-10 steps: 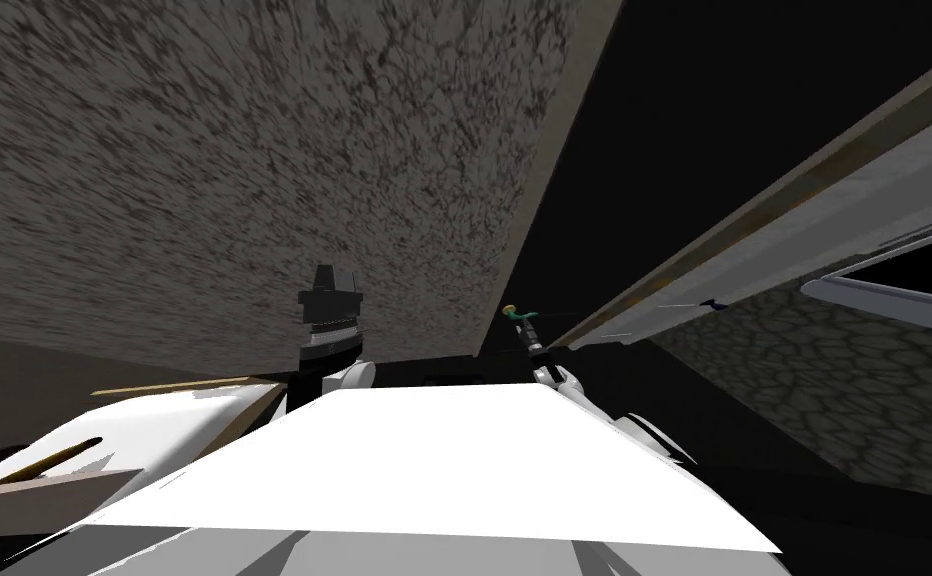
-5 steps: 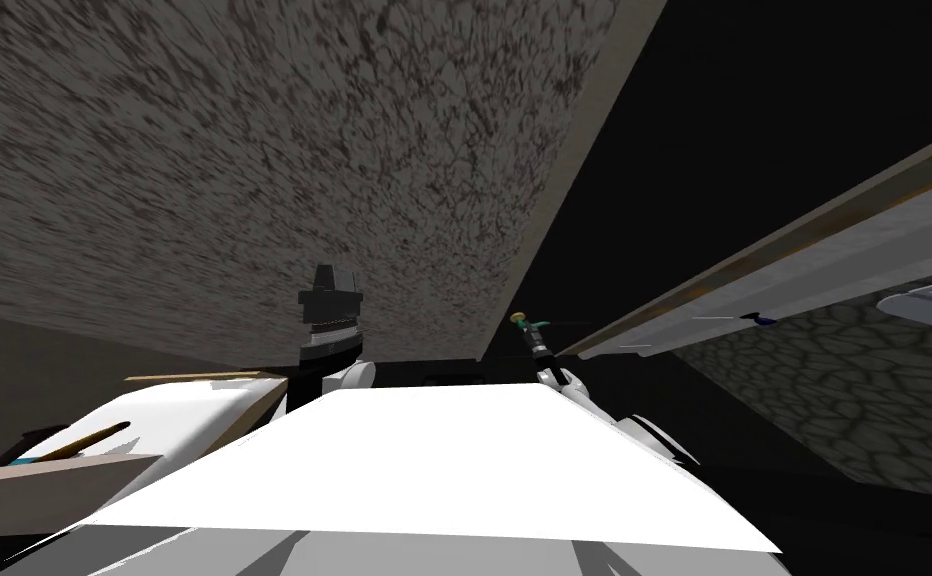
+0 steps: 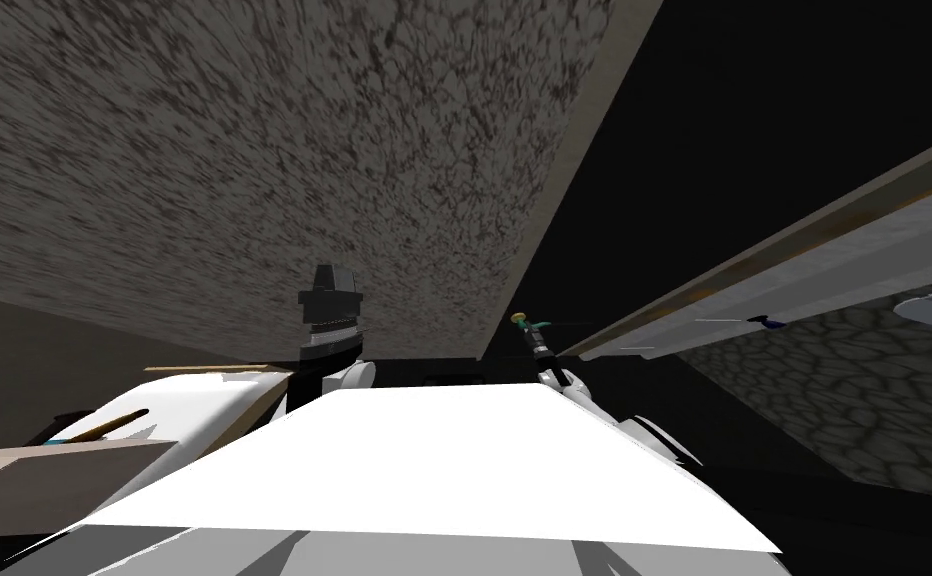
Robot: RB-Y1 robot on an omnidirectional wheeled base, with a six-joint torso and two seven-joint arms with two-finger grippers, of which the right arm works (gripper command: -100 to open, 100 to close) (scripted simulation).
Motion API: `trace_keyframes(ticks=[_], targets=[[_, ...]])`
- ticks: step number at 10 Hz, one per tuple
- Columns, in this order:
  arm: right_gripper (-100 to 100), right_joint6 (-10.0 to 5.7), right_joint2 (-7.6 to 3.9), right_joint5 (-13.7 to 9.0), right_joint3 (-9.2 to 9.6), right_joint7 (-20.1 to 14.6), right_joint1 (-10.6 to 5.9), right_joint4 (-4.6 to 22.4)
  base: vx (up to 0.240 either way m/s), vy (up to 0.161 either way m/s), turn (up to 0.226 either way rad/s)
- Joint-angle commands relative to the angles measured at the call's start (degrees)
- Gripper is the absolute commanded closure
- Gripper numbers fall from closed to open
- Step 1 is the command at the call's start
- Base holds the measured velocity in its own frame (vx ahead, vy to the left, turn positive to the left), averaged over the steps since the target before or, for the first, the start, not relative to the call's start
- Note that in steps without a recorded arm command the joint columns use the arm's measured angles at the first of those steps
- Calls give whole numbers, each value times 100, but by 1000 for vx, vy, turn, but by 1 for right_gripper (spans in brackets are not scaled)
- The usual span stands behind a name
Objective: Pull the door open
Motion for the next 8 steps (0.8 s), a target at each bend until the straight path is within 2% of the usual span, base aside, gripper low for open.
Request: trace_keyframes(ticks=[1,4,7,8], targets=[[100,-153,-70,-16,74,-60,89,32,-179,-78,172],[100,-485,-294,-89,247,-215,288,75,-186,-87,194],[100,-743,-467,-145,380,-334,441,108,-191,-85,168],[100,-783,-494,-153,401,-353,465,113,-134,-64,84]])
